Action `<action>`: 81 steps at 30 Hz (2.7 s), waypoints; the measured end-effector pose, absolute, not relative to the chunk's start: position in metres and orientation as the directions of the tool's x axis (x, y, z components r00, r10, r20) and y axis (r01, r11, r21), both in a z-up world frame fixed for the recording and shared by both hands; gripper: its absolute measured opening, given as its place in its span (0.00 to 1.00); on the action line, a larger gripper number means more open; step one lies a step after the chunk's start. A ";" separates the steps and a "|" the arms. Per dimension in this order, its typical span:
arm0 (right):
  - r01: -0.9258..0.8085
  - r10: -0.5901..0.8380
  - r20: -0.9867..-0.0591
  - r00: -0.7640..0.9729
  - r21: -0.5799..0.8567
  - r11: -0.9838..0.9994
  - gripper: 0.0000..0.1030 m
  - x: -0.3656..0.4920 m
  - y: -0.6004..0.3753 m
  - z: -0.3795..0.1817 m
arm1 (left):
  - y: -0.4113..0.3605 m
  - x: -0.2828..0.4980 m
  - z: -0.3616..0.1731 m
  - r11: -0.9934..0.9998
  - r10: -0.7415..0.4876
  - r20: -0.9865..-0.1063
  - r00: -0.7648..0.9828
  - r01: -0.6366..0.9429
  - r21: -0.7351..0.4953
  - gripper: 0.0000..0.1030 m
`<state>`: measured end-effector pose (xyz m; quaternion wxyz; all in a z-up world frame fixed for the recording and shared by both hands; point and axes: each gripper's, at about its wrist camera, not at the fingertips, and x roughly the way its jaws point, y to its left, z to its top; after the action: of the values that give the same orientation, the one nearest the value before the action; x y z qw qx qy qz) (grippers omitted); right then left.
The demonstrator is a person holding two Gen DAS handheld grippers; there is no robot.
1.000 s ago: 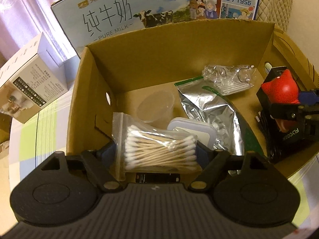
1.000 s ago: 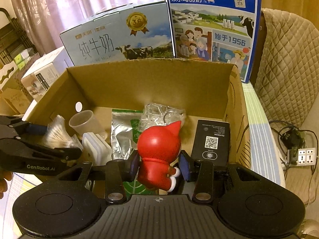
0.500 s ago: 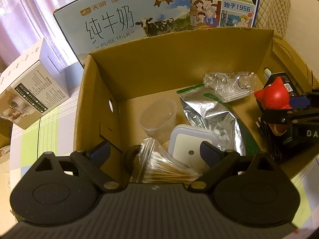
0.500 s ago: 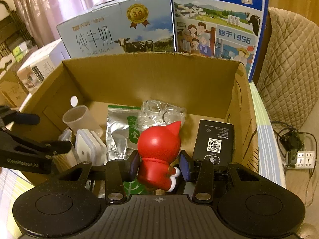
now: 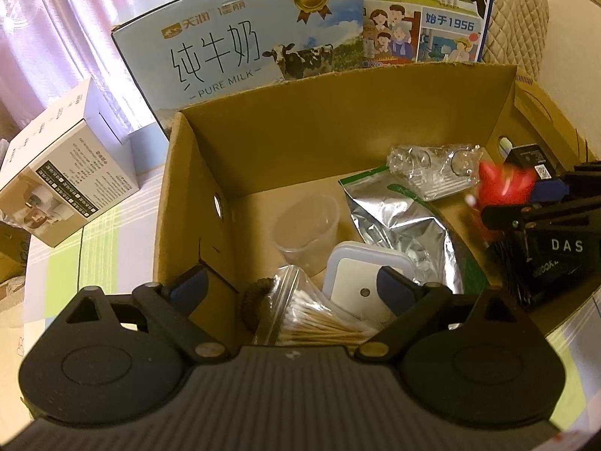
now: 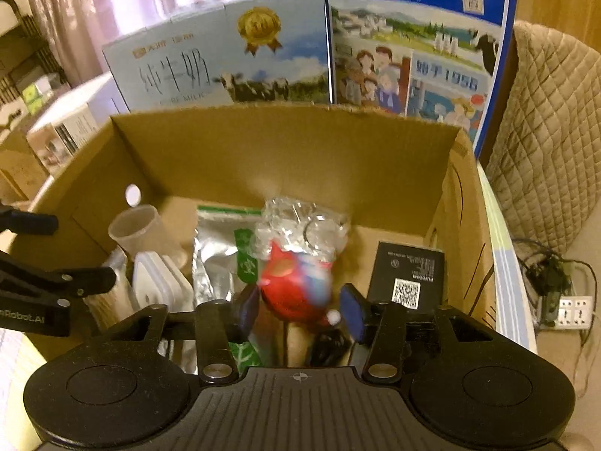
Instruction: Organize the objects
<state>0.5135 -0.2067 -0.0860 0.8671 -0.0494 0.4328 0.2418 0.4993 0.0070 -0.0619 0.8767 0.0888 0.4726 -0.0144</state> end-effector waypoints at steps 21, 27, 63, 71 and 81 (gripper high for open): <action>-0.457 0.469 -0.682 0.561 0.218 0.863 0.67 0.450 -0.239 -0.044 | 0.002 0.453 -0.019 0.997 0.010 -0.774 0.633 0.050 0.054 0.98; -0.447 0.472 -0.663 0.581 0.225 0.866 0.70 0.430 -0.252 -0.030 | -0.004 0.430 -0.002 0.999 0.015 -0.754 0.657 0.020 0.038 0.99; -0.463 0.478 -0.648 0.593 0.212 0.861 0.72 0.266 -0.287 0.012 | -0.023 0.246 0.040 0.999 -0.006 -0.705 0.710 -0.032 -0.041 0.99; -0.441 0.465 -0.663 0.587 0.220 0.870 0.72 0.213 -0.278 0.013 | -0.009 0.198 0.040 0.998 -0.034 -0.714 0.699 -0.013 -0.059 0.99; -0.417 0.449 -0.682 0.577 0.226 0.880 0.72 0.153 -0.271 0.010 | 0.003 0.143 0.036 0.998 -0.063 -0.731 0.679 0.020 -0.067 0.99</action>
<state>0.1534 -0.2708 0.0097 0.8878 0.0205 0.3898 0.2438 0.1425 0.0030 0.0361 0.9159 -0.0268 0.3998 -0.0228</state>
